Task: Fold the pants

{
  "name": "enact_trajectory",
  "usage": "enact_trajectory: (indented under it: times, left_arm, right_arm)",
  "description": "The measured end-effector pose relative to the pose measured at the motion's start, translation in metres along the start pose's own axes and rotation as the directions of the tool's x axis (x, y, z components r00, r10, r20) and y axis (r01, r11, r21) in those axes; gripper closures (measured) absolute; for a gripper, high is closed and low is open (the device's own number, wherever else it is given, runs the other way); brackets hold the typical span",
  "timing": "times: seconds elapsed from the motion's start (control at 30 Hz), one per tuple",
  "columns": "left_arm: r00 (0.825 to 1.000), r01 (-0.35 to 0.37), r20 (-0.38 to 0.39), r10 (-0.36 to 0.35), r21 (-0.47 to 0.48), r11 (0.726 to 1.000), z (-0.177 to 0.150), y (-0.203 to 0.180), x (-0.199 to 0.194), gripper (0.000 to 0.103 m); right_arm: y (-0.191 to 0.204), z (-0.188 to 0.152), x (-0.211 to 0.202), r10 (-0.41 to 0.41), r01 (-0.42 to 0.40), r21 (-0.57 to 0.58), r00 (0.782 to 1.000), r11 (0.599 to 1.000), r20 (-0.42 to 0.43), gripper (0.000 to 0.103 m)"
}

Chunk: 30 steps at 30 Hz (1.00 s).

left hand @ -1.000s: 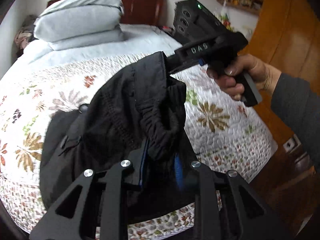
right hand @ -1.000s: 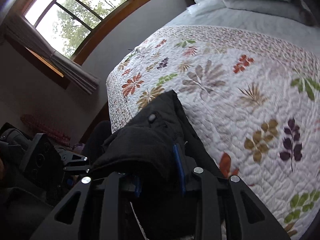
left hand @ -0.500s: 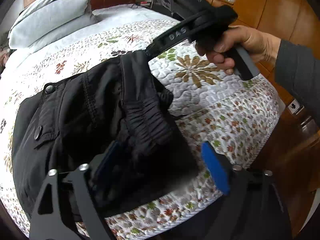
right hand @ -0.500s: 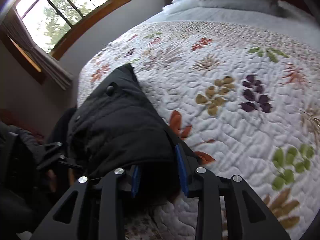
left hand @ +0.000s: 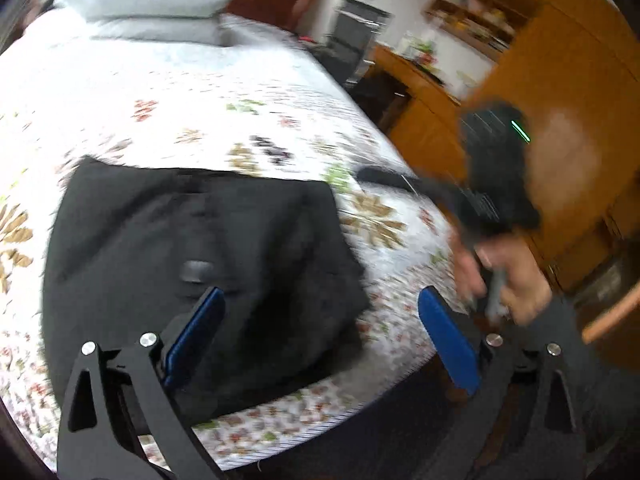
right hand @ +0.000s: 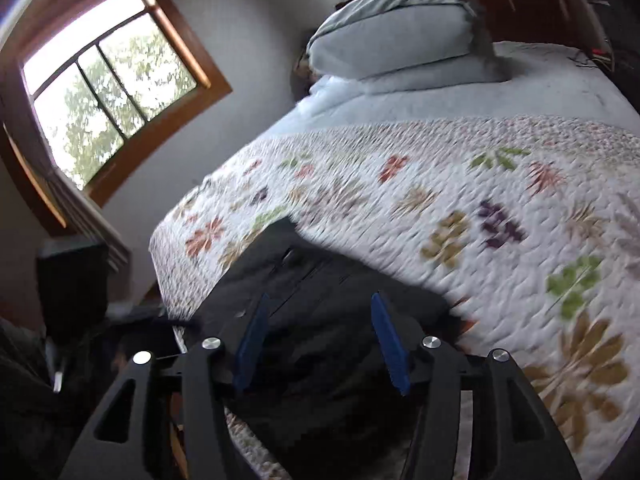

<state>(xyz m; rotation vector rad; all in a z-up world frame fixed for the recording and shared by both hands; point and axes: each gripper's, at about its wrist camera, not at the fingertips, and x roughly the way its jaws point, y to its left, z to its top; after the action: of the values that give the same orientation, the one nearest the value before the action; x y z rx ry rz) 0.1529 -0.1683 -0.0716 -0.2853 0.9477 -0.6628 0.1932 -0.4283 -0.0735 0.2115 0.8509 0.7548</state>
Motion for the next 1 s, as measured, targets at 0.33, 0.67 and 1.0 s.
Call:
enact_trajectory:
  times: [0.33,0.67,1.0]
  left_arm:
    - [0.992,-0.055,-0.121,0.043,-0.101,0.993,-0.008,0.069,0.031,0.006]
    - [0.999,0.027,-0.034,-0.034,-0.184,0.983,-0.001,0.092,-0.01,0.006]
    - [1.0,0.015,-0.009,-0.019,-0.302,0.953,0.009,0.185,-0.052,0.006]
  right_arm:
    - [0.018,-0.091,0.042,-0.164,0.151,-0.093,0.974,0.984,-0.159,0.05]
    - [0.057,-0.088,-0.004,-0.234,0.231,-0.036,0.968,0.972,-0.089,0.049]
    - [0.059,-0.104,0.013,-0.271,0.279,0.016,0.945,0.96,-0.183,0.046]
